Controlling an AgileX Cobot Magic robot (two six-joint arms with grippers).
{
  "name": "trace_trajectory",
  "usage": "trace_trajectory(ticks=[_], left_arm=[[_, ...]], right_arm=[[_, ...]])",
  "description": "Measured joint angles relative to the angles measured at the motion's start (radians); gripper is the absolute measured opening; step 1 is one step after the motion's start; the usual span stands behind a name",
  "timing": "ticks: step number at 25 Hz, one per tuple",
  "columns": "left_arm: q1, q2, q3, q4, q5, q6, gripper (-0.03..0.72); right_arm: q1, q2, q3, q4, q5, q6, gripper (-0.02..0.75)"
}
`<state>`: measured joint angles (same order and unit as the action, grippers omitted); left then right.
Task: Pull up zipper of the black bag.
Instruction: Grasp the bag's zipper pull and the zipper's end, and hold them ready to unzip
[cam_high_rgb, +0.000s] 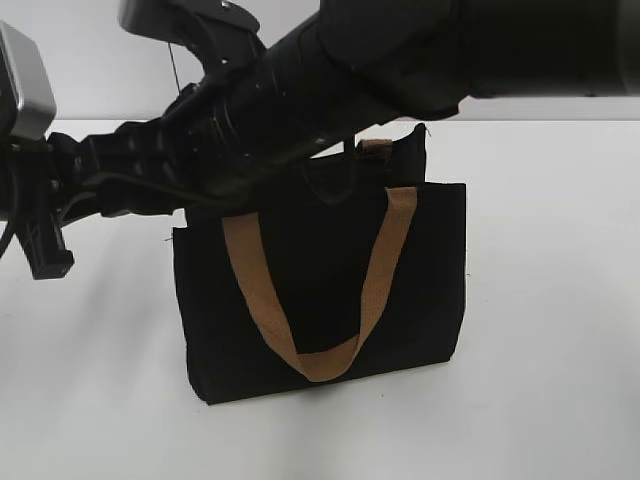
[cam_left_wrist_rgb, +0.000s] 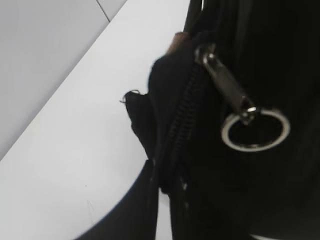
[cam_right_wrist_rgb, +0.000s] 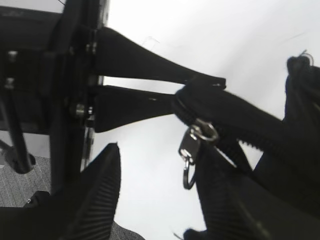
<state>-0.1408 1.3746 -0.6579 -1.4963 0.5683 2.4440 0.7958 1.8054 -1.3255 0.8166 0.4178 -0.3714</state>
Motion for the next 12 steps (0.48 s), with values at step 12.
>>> trace_trajectory(ticks=[12], left_arm=[[0.0, 0.0, 0.0, 0.0, 0.008, -0.001, 0.023]], right_arm=[[0.0, 0.02, 0.0, 0.0, -0.08, 0.008, 0.309]])
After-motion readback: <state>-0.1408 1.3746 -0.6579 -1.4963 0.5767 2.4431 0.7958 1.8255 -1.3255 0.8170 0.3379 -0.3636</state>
